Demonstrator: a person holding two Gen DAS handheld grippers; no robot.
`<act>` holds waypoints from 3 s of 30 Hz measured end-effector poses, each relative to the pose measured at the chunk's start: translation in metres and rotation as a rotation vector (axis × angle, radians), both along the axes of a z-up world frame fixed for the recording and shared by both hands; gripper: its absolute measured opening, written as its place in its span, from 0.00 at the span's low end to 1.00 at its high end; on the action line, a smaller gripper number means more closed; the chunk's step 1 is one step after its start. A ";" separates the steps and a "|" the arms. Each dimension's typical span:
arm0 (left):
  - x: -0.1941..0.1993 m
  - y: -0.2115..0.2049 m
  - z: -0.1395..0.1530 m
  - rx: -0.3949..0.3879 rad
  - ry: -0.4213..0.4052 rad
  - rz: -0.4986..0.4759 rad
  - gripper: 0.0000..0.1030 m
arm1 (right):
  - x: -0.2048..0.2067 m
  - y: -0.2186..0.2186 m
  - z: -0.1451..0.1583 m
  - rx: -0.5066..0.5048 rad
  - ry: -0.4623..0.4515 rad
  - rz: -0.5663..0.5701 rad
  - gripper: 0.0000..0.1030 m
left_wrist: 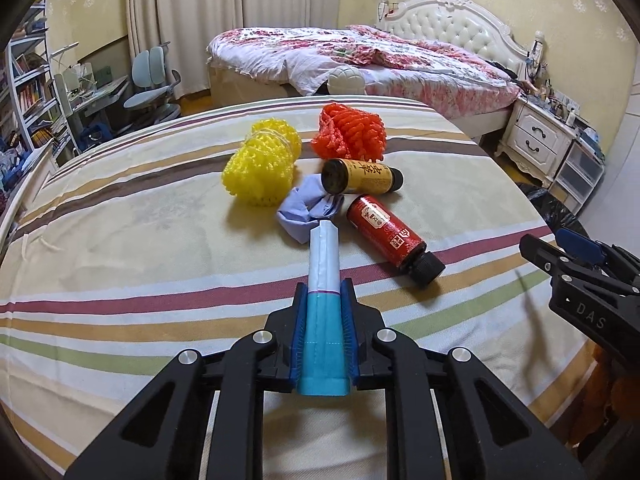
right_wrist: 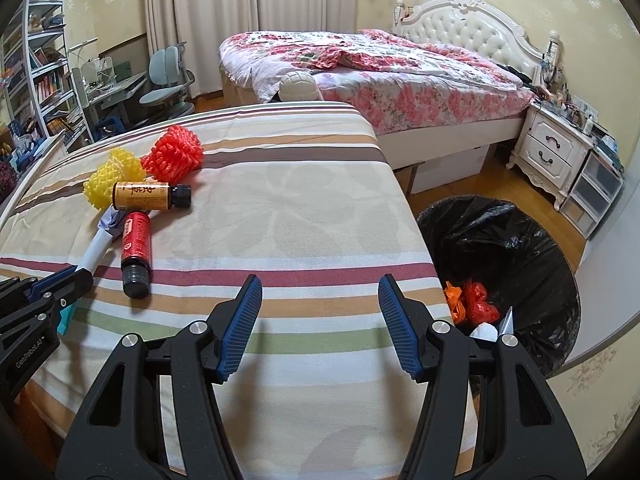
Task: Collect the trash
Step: 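Close the right tool on the red can, then carry the marker in the left tool over the bin while the right carries the can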
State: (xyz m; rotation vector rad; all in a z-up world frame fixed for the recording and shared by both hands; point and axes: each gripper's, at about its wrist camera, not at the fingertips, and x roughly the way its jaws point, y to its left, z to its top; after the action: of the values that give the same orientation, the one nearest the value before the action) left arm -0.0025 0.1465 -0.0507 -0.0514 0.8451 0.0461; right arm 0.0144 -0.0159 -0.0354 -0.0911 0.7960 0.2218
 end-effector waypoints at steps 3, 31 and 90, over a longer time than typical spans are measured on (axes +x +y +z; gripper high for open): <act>-0.003 0.004 0.002 0.001 -0.007 0.007 0.17 | -0.001 0.007 0.000 -0.003 0.001 0.016 0.57; -0.009 0.105 0.008 0.004 -0.039 0.230 0.17 | 0.001 0.104 0.008 -0.019 0.010 0.221 0.57; 0.063 -0.158 0.038 -0.023 -0.158 -0.274 0.17 | 0.027 -0.143 0.022 0.010 -0.069 -0.257 0.23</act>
State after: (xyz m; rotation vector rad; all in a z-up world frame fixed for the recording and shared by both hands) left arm 0.0609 -0.0120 -0.0130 0.0393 0.6885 -0.2221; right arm 0.0409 -0.1590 -0.0130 0.0134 0.7297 -0.0205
